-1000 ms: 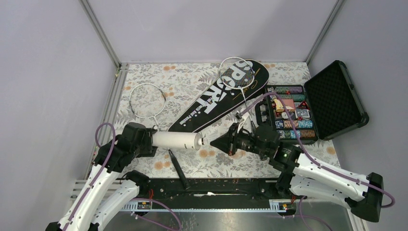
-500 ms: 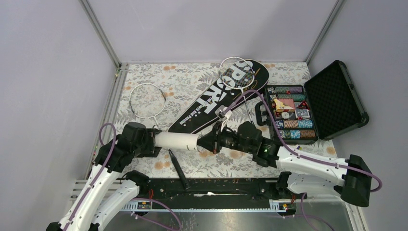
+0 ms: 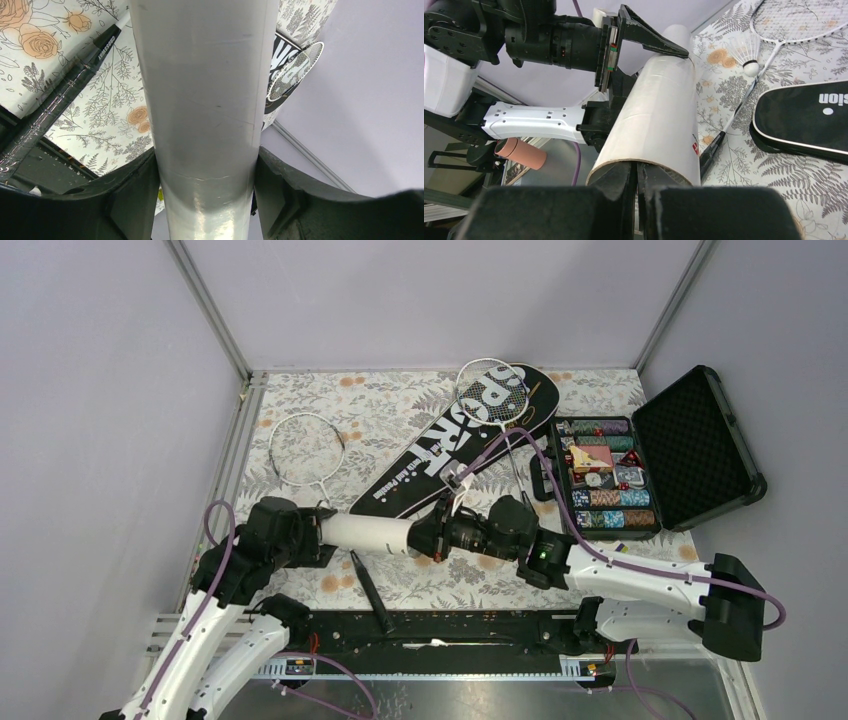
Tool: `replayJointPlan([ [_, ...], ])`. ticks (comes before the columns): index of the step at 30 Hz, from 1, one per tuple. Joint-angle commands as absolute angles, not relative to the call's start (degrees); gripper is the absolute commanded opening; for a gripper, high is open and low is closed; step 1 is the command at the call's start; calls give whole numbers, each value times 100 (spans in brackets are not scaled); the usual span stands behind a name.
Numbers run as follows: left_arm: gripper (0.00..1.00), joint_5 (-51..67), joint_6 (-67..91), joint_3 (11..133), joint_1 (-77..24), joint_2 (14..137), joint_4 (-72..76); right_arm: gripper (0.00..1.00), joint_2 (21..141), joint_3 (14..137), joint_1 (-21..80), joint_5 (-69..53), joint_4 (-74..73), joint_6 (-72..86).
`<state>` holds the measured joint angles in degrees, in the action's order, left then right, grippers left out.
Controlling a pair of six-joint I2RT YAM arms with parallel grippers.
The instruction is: Pack up the badminton gear
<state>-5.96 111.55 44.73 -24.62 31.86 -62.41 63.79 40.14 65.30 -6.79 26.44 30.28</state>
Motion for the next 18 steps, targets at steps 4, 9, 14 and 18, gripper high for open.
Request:
replayJointPlan([
  [4,25,-476,11089,4675,-2461,3061,-5957,12,6357,3844,6570,-681,3697,2985],
  [9,23,-416,10965,4804,-2457,2989,-5900,47,5405,3612,6567,-297,2857,2338],
  [14,24,-373,10625,4907,-2459,2999,-5819,76,4378,3267,6570,-193,2238,1393],
  [18,24,300,10005,4885,-2460,3215,-5302,95,3499,2918,6565,-438,2051,252],
])
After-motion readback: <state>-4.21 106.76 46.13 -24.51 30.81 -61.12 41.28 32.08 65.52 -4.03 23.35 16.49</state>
